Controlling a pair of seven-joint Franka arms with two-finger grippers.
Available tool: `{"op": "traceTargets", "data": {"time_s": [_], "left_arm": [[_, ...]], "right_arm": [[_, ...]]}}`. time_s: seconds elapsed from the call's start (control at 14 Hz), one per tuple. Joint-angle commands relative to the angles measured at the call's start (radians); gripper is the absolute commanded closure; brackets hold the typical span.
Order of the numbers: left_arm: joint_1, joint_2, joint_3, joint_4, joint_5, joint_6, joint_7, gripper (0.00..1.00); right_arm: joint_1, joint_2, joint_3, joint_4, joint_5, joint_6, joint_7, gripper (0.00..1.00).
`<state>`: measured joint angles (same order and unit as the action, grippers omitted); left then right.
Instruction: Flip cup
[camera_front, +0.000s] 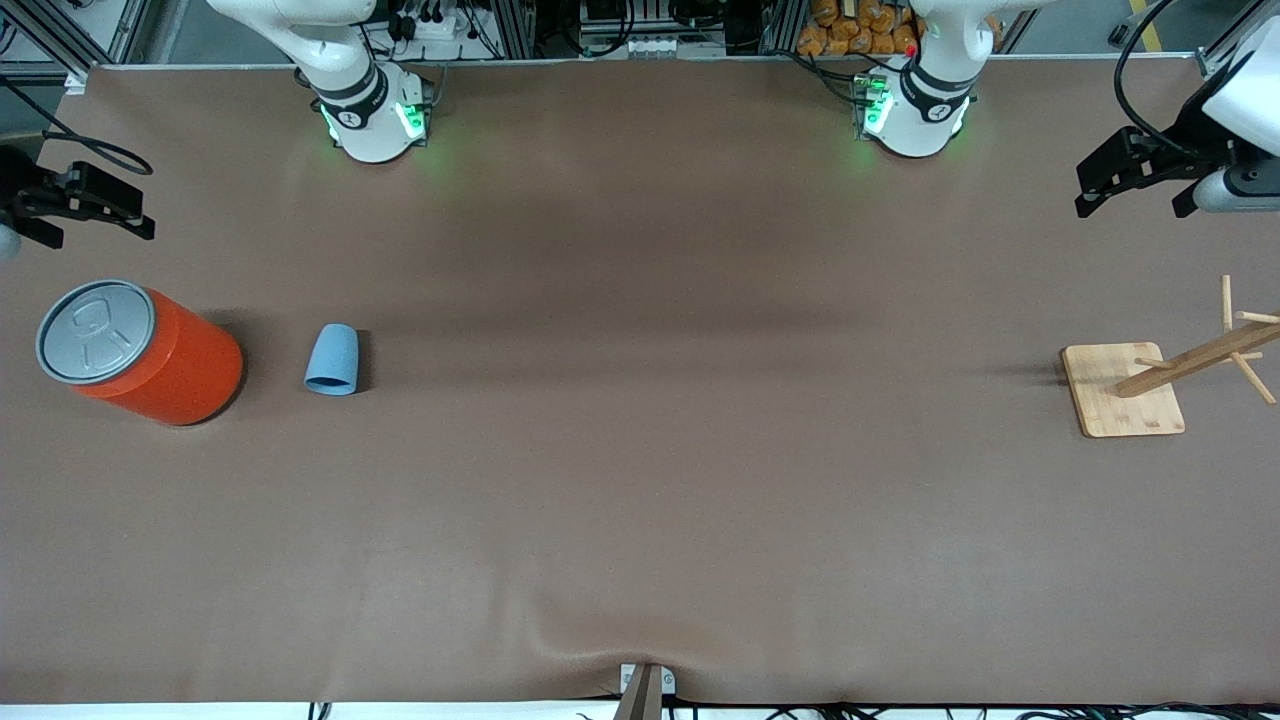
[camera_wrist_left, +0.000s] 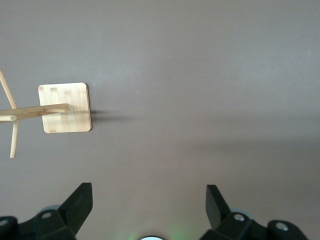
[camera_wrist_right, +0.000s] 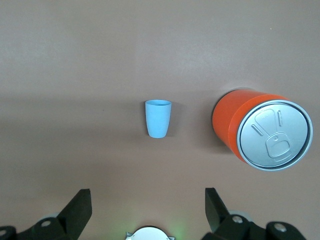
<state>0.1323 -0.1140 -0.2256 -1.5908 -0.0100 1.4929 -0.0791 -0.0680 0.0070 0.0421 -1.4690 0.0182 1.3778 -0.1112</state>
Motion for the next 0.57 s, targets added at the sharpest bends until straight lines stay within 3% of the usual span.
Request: {"op": "traceTargets", "data": {"time_s": [0.0, 0.5], "left_arm": [[0.004, 0.008, 0.000, 0.018, 0.010, 0.000, -0.002, 0.00], [0.001, 0.019, -0.003, 0.029, 0.010, -0.025, -0.026, 0.00]], "right_arm": [[-0.021, -0.018, 0.013, -0.019, 0.017, 0.010, -0.010, 0.00], [-0.021, -0.019, 0.013, -0.022, 0.017, 0.018, -0.010, 0.00]]}}
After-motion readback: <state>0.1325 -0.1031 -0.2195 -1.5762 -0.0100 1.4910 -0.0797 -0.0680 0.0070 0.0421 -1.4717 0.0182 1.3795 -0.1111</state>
